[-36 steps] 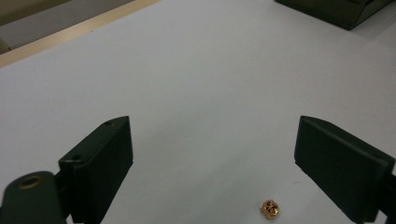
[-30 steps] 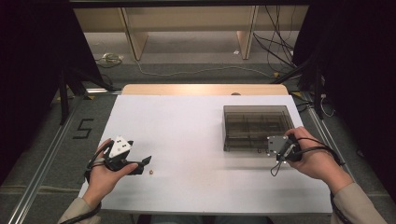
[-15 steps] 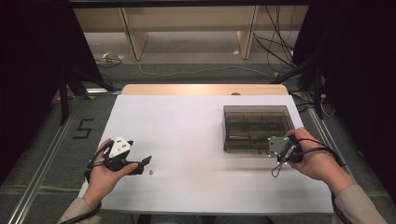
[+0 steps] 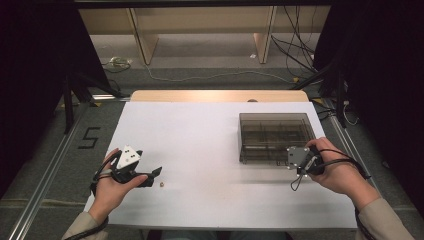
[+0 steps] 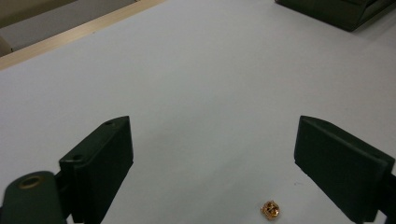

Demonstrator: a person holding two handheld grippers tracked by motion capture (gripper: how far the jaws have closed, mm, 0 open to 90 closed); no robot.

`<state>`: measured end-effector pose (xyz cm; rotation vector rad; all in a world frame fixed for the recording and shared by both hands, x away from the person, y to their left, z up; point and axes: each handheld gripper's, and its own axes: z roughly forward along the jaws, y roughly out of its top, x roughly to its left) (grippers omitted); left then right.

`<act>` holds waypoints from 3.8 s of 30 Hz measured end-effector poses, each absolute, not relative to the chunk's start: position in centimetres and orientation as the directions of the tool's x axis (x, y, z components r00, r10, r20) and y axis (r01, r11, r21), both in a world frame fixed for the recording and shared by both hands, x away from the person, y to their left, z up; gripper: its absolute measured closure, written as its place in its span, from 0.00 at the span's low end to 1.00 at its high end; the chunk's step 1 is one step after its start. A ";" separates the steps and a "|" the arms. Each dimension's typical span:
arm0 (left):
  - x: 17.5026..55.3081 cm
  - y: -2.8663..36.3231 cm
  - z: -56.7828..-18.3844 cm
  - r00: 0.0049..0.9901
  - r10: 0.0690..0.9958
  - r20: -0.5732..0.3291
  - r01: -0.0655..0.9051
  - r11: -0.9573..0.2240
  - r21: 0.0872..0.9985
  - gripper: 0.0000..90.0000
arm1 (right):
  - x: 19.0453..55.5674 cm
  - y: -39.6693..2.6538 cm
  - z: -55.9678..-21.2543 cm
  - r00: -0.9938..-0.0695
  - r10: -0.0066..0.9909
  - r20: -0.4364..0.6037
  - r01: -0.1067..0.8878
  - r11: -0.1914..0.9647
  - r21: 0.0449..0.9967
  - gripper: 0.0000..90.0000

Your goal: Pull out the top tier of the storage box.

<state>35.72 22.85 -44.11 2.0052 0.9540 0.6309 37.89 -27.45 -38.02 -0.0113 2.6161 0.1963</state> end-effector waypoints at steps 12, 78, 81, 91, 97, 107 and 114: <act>35.7 22.9 -44.1 0.589 0.803 0.093 0.397 -0.387 0.832 0.13 | 37.6 -27.6 -38.0 -0.869 0.026 -0.494 -0.054 0.988 0.146 0.95; 35.7 22.9 -44.1 0.585 0.806 0.094 0.396 -0.384 0.834 0.13 | 36.1 -27.7 -38.1 -0.879 0.024 -0.477 -0.058 0.986 0.156 0.96; 35.7 22.9 -44.0 0.584 0.806 0.093 0.396 -0.383 0.834 0.13 | 36.0 -27.7 -38.1 -0.882 0.023 -0.471 -0.057 0.986 0.154 0.96; 35.7 22.9 -44.0 0.584 0.806 0.093 0.396 -0.383 0.835 0.13 | 35.9 -27.7 -38.1 -0.879 0.019 -0.477 -0.065 0.985 0.160 0.96; 35.7 22.9 -44.0 0.584 0.806 0.093 0.396 -0.384 0.834 0.13 | 35.8 -27.7 -38.1 -0.878 0.016 -0.478 -0.070 0.984 0.163 0.96; 35.7 22.9 -44.0 0.584 0.807 0.092 0.395 -0.381 0.836 0.13 | 35.7 -27.8 -38.1 -0.881 0.020 -0.473 -0.063 0.985 0.159 0.96; 35.7 22.9 -44.0 0.584 0.806 0.093 0.395 -0.382 0.836 0.13 | 35.6 -27.8 -38.1 -0.881 0.037 -0.472 -0.051 0.984 0.173 0.95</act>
